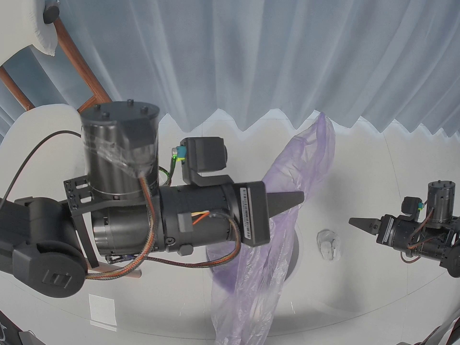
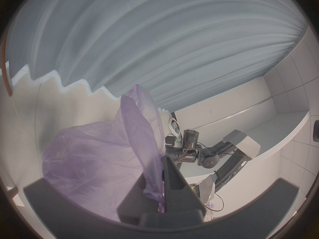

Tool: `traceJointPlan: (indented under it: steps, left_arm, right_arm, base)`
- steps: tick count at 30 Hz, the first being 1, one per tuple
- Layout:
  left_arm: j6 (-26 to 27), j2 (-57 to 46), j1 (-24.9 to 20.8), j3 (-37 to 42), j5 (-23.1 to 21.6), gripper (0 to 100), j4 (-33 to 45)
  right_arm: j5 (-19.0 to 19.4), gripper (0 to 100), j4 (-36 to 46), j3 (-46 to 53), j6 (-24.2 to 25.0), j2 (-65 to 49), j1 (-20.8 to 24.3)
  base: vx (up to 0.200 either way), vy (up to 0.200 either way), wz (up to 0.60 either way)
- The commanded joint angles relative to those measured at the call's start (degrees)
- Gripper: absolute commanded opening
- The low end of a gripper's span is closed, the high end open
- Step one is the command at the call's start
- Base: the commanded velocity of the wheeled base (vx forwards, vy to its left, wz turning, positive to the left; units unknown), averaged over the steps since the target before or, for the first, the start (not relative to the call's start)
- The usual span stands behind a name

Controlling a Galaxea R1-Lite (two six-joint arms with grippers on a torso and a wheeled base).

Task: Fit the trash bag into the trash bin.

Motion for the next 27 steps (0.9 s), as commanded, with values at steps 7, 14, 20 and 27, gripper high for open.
traceJointPlan:
  steps: [7,14,20,27]
  left_arm:
    - [-0.08,-0.07,-0.19,-0.11,0.45,0,-0.12]
    - [-0.16,-0.07,0.07,0.15,0.53,0,-0.30]
    - [-0.16,-0.07,0.07,0.15,0.53,0,-0.38]
    - [-0.25,-0.07,0.34,0.15,0.53,0,-1.17]
  right_arm:
    - [-0.19,0,-20.81,-7.45,0.07,23.11,1.93]
    - [-0.98,0,-31.09,-15.18,-1.25,33.04,3.68]
    - [-0.54,0,-41.64,-17.82,-6.52,41.13,4.56]
    - [3.33,0,-52.89,-25.20,-10.83,51.85,5.88]
  base:
    - [0.000,0.000,0.00]
    - [0.000,0.000,0.00]
    - [0.000,0.000,0.00]
    - [0.000,0.000,0.00]
